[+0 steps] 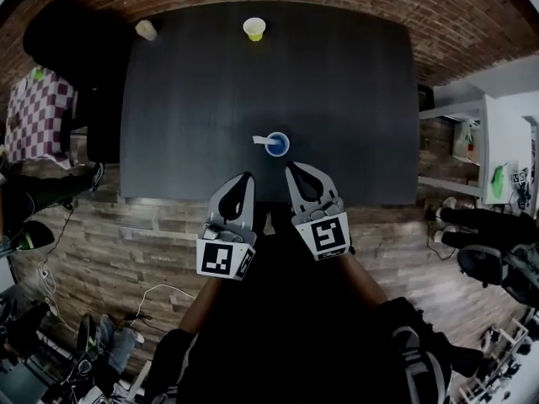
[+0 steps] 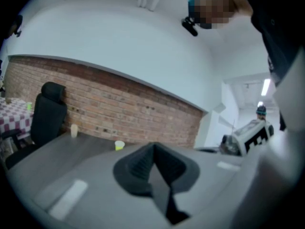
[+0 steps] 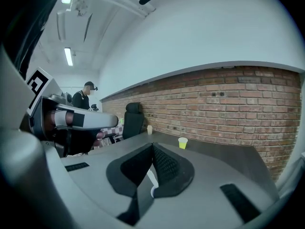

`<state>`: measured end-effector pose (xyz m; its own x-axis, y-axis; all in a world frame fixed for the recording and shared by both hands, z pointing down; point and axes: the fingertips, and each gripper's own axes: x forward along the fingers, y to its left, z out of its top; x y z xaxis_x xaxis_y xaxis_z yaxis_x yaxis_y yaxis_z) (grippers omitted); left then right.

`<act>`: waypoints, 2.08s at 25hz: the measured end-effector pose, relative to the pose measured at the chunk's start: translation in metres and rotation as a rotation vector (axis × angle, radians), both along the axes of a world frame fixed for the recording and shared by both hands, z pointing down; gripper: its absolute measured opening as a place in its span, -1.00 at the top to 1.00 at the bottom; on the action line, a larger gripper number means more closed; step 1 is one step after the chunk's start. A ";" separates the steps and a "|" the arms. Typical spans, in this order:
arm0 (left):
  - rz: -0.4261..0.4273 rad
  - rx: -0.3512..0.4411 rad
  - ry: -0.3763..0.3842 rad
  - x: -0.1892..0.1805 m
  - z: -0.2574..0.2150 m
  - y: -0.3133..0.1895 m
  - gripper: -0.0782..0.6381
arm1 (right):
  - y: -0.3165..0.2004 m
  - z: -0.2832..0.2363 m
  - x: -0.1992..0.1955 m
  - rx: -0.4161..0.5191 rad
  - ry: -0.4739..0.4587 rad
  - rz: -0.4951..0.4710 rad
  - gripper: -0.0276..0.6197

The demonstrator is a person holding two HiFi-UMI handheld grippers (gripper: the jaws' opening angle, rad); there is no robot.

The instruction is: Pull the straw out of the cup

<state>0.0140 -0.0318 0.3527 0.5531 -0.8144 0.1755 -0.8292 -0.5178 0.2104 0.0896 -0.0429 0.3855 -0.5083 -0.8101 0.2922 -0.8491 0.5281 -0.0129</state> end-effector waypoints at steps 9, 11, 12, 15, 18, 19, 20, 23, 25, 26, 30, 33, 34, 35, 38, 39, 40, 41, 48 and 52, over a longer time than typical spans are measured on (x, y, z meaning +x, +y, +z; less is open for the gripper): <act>0.023 -0.040 -0.002 0.000 0.020 -0.007 0.77 | -0.012 0.034 -0.006 -0.052 0.068 -0.024 0.90; 0.026 -0.022 0.009 0.001 0.021 -0.008 0.77 | -0.014 0.040 -0.008 -0.064 0.077 -0.028 0.90; 0.027 -0.013 0.016 0.002 0.021 -0.008 0.77 | -0.014 0.043 -0.009 -0.071 0.080 -0.030 0.90; 0.014 -0.074 0.016 0.001 0.032 -0.010 0.77 | -0.016 0.055 -0.014 -0.097 0.094 -0.040 0.90; 0.007 -0.098 0.025 -0.001 0.039 -0.017 0.77 | -0.021 0.067 -0.021 -0.126 0.104 -0.058 0.89; 0.008 -0.097 0.027 -0.001 0.040 -0.020 0.77 | -0.022 0.071 -0.023 -0.133 0.108 -0.064 0.89; 0.008 -0.096 0.028 -0.001 0.041 -0.022 0.77 | -0.023 0.074 -0.024 -0.139 0.113 -0.068 0.89; 0.003 -0.103 0.038 -0.001 0.046 -0.026 0.77 | -0.024 0.084 -0.026 -0.155 0.130 -0.073 0.89; -0.001 -0.120 0.043 -0.001 0.052 -0.028 0.77 | -0.026 0.091 -0.027 -0.166 0.139 -0.072 0.89; 0.000 -0.129 0.043 -0.001 0.056 -0.028 0.77 | -0.027 0.094 -0.027 -0.170 0.143 -0.072 0.89; 0.009 -0.162 0.041 -0.003 0.069 -0.029 0.77 | -0.032 0.106 -0.032 -0.186 0.165 -0.087 0.89; -0.004 -0.183 0.052 -0.008 0.075 -0.030 0.77 | -0.031 0.116 -0.035 -0.199 0.192 -0.104 0.89; -0.009 -0.188 0.054 -0.009 0.076 -0.031 0.77 | -0.031 0.119 -0.036 -0.203 0.203 -0.109 0.89; -0.014 -0.192 0.055 -0.011 0.077 -0.032 0.77 | -0.032 0.122 -0.037 -0.205 0.214 -0.114 0.89; -0.019 -0.188 0.044 -0.015 0.080 -0.037 0.77 | -0.036 0.129 -0.040 -0.217 0.239 -0.122 0.89; -0.019 -0.189 0.041 -0.015 0.081 -0.038 0.77 | -0.037 0.133 -0.041 -0.222 0.242 -0.121 0.89; -0.020 -0.192 0.041 -0.016 0.083 -0.039 0.77 | -0.037 0.136 -0.041 -0.227 0.246 -0.121 0.89; -0.022 -0.196 0.043 -0.017 0.083 -0.040 0.77 | -0.037 0.139 -0.041 -0.231 0.251 -0.120 0.89; -0.030 -0.221 0.049 -0.024 0.093 -0.041 0.77 | -0.037 0.163 -0.037 -0.273 0.324 -0.116 0.82; -0.032 -0.235 0.049 -0.028 0.100 -0.042 0.77 | -0.038 0.175 -0.039 -0.280 0.371 -0.131 0.72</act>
<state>-0.0135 -0.0733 0.4529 0.5401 -0.7716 0.3360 -0.8304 -0.4235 0.3621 0.0511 -0.0813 0.5606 -0.4210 -0.6105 0.6709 -0.7500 0.6502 0.1211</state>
